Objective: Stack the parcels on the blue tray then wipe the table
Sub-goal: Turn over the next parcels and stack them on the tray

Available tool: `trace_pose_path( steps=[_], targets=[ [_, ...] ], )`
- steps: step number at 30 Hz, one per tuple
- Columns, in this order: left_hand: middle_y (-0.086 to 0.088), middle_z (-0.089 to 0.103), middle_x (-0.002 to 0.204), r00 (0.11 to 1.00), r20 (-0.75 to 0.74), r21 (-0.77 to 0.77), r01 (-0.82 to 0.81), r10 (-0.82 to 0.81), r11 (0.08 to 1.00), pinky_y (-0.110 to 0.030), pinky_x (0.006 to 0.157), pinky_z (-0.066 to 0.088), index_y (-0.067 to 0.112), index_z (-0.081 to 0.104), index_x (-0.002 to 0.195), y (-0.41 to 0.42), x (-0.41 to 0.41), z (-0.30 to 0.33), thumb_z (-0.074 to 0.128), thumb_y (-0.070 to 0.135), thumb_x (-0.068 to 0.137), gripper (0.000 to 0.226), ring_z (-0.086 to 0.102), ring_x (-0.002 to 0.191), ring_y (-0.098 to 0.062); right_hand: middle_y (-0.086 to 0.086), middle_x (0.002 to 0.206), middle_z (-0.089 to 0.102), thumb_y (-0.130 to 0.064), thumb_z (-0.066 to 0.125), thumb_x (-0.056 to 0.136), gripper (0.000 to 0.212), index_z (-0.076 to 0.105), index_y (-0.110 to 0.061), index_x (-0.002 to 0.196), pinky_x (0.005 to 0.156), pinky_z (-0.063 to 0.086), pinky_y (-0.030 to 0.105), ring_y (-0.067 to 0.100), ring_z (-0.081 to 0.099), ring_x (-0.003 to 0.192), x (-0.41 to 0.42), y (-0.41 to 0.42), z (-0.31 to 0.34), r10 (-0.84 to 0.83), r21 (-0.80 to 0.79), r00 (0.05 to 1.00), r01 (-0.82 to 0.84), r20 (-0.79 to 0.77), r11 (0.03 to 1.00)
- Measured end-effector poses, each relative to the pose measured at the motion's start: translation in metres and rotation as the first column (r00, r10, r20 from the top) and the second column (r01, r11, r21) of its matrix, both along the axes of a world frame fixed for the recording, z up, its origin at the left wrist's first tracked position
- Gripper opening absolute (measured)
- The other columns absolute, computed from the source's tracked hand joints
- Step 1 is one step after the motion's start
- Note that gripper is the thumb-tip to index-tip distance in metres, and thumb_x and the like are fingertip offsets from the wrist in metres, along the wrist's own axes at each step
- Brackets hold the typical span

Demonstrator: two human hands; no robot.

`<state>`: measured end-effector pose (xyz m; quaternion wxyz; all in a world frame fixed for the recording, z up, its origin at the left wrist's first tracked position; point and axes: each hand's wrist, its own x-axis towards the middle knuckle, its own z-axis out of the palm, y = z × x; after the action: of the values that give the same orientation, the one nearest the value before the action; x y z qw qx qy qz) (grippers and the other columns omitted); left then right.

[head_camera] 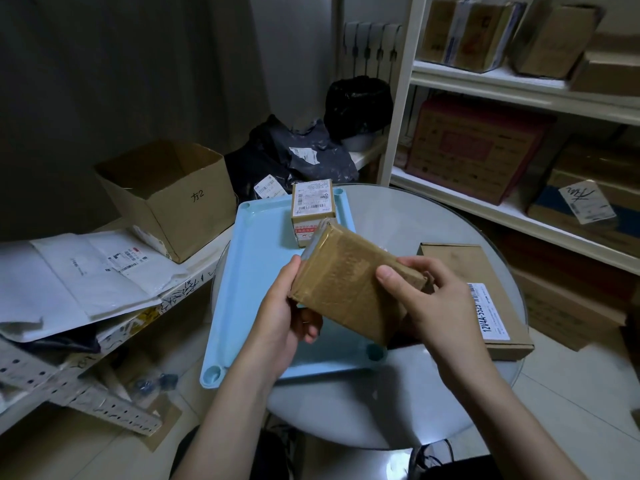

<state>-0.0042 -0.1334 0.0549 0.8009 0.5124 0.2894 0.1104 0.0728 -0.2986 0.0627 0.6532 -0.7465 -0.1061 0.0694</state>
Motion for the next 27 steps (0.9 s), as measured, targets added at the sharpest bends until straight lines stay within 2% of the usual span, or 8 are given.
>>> trace_pose_path(
  steps=[4,10,15,17,19,21,24,27],
  targets=[
    [0.001,0.043,0.050,1.000,-0.004,-0.024,-0.003,0.002,1.000,-0.019,0.038,0.024,0.023,0.052,0.066,0.000,0.001,0.000,0.048,0.054,0.093,0.041,0.037,0.038,-0.018,-0.009,0.077,0.073,-0.046,0.085,0.067,0.031,0.072,-0.029,0.090,0.065,0.056,0.039,0.012,0.068,0.072,0.000,0.000,0.000,-0.005,0.019,1.000,0.006,-0.028,1.000],
    [-0.001,0.047,0.055,1.000,-0.021,-0.026,-0.005,0.005,1.000,-0.021,0.037,0.028,0.022,0.055,0.070,0.001,0.000,-0.002,0.049,0.053,0.093,0.039,0.040,0.040,-0.020,-0.001,0.083,0.074,-0.065,0.078,0.051,0.052,0.071,-0.032,0.091,0.068,0.058,0.057,0.022,0.071,0.081,-0.003,0.000,-0.004,-0.007,0.003,0.998,0.007,-0.058,1.000],
    [-0.003,0.055,0.063,1.000,-0.004,-0.015,-0.015,0.015,1.000,-0.024,0.040,0.037,0.023,0.061,0.076,0.002,0.000,-0.001,0.051,0.052,0.093,0.035,0.051,0.048,-0.019,-0.002,0.088,0.073,-0.065,0.078,0.055,0.053,0.069,-0.032,0.096,0.067,0.059,0.046,0.016,0.070,0.077,-0.005,0.001,-0.006,0.014,0.020,0.998,-0.013,-0.062,1.000],
    [-0.003,0.065,0.078,0.998,0.040,0.050,-0.047,0.045,0.998,-0.030,0.053,0.048,0.024,0.067,0.088,0.003,0.001,-0.001,0.054,0.050,0.092,0.029,0.062,0.066,-0.017,-0.004,0.098,0.071,-0.058,0.079,0.068,0.043,0.068,-0.037,0.104,0.070,0.055,0.037,0.012,0.067,0.081,-0.004,-0.001,-0.009,0.075,0.020,0.995,-0.073,-0.065,0.997],
    [0.003,0.070,0.094,0.983,0.158,0.152,-0.114,0.089,0.982,-0.030,0.070,0.050,0.025,0.068,0.099,0.003,0.001,0.000,0.061,0.044,0.090,0.023,0.064,0.086,-0.013,-0.004,0.107,0.069,-0.035,0.075,0.082,0.035,0.065,-0.038,0.115,0.078,0.052,0.030,0.012,0.066,0.091,-0.001,-0.001,-0.015,0.162,0.066,0.975,-0.153,-0.150,0.986],
    [0.002,0.069,0.105,0.961,0.261,0.307,-0.167,0.086,0.937,-0.026,0.077,0.050,0.023,0.065,0.106,-0.001,-0.001,0.002,0.066,0.044,0.084,0.030,0.062,0.093,-0.011,0.001,0.104,0.068,-0.018,0.069,0.077,0.052,0.060,-0.029,0.128,0.076,0.050,0.028,0.015,0.064,0.088,-0.001,0.001,-0.025,0.279,0.215,0.907,-0.219,-0.316,0.952],
    [-0.002,0.061,0.113,0.951,0.308,0.562,-0.202,0.024,0.802,-0.032,0.084,0.053,0.030,0.063,0.112,-0.009,-0.004,0.004,0.066,0.050,0.077,0.040,0.061,0.098,-0.013,0.008,0.117,0.071,-0.012,0.055,0.070,0.062,0.057,-0.023,0.131,0.094,0.050,0.041,0.024,0.066,0.108,-0.006,0.004,-0.032,0.403,0.394,0.815,-0.237,-0.417,0.888],
    [0.009,0.056,0.110,0.950,0.312,0.644,-0.201,-0.013,0.738,-0.033,0.086,0.051,0.035,0.062,0.112,-0.011,-0.004,0.008,0.066,0.051,0.077,0.038,0.059,0.103,-0.008,0.011,0.125,0.069,-0.006,0.053,0.076,0.054,0.058,-0.018,0.129,0.107,0.042,0.049,0.029,0.061,0.121,-0.010,0.005,-0.033,0.442,0.480,0.795,-0.221,-0.416,0.849]
  ],
)
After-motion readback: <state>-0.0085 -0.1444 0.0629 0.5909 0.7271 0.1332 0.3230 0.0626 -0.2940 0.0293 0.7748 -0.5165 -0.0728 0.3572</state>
